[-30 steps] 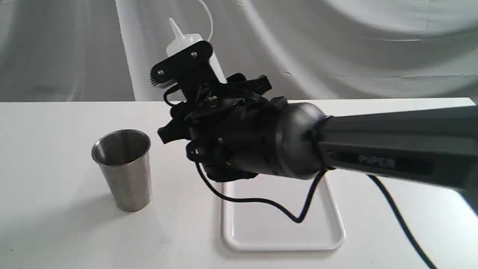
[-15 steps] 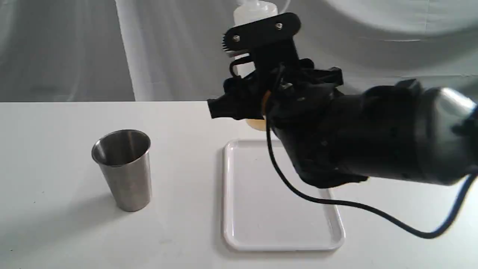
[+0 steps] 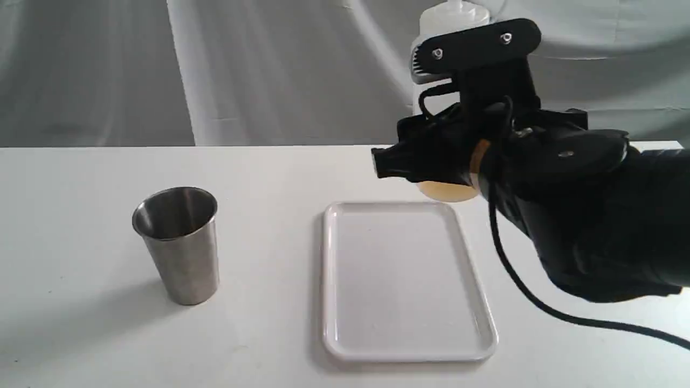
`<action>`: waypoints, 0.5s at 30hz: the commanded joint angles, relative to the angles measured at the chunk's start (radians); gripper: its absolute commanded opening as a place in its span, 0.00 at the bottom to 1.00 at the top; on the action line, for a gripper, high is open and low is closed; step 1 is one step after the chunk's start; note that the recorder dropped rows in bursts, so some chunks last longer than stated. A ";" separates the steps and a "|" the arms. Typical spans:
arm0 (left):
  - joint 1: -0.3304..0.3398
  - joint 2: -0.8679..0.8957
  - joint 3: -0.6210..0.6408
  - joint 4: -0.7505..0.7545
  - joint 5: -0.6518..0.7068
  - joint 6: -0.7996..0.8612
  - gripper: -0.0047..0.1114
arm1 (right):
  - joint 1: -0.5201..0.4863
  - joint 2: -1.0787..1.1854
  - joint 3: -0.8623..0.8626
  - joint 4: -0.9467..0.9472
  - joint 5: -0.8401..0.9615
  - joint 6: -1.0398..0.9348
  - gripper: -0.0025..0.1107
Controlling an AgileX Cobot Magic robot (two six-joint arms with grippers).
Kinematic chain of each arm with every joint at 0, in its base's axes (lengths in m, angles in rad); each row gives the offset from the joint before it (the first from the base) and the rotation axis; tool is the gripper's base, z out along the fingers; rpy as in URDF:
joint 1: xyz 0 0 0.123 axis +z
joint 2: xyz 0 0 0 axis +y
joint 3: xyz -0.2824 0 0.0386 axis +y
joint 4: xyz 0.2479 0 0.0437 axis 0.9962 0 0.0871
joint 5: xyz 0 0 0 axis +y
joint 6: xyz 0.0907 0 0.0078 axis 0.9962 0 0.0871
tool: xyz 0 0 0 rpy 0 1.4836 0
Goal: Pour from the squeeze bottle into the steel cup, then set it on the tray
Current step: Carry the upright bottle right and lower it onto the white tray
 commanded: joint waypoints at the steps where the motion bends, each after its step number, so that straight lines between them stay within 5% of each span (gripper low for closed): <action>1: 0.002 0.007 0.004 0.004 -0.010 -0.001 0.11 | -0.010 -0.044 0.010 -0.037 -0.011 0.001 0.02; 15: 0.002 0.007 0.004 0.004 -0.010 -0.001 0.11 | -0.090 -0.072 0.010 -0.037 -0.213 -0.005 0.02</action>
